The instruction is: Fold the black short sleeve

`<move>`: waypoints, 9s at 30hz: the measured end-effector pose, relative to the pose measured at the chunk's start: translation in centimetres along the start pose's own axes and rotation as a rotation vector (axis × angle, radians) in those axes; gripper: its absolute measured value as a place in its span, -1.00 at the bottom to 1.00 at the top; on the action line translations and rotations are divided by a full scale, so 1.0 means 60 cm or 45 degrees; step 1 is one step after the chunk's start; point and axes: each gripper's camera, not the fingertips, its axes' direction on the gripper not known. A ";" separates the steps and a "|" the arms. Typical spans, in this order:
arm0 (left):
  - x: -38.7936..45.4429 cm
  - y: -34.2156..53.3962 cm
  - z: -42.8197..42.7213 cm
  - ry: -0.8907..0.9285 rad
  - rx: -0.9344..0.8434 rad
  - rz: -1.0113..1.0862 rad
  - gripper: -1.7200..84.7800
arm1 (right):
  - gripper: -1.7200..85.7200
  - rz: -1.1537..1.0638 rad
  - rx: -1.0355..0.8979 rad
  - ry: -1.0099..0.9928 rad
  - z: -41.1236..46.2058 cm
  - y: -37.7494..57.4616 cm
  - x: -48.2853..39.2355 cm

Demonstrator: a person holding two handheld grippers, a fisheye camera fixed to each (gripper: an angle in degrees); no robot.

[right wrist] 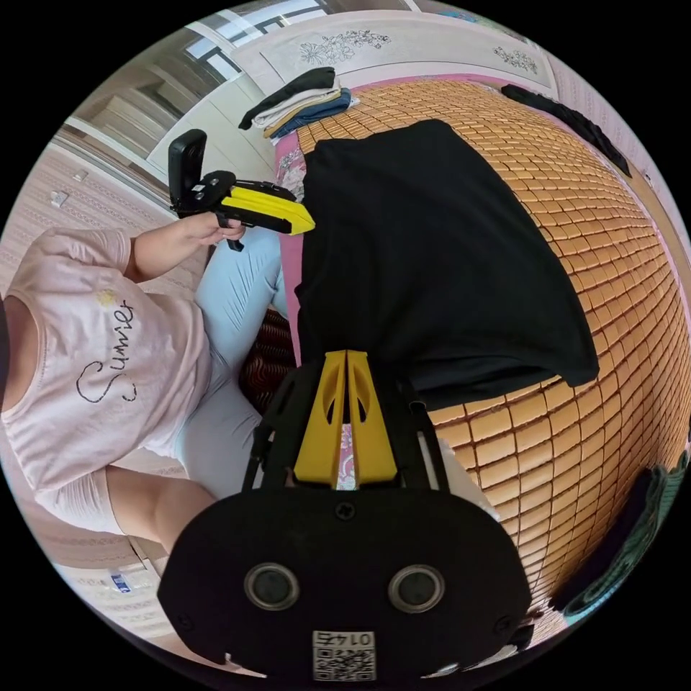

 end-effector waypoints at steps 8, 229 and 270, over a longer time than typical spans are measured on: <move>0.035 0.010 0.046 -0.129 0.033 0.044 -0.98 | -0.98 -0.092 0.214 0.245 0.063 -0.123 -0.061; 0.014 0.017 -0.102 0.224 0.242 -0.441 -0.78 | -0.82 0.619 0.524 0.323 -0.047 -0.074 0.083; -0.638 0.440 -0.994 -1.031 0.782 -1.248 -0.76 | -0.70 0.014 0.607 0.073 -0.107 -1.078 -0.419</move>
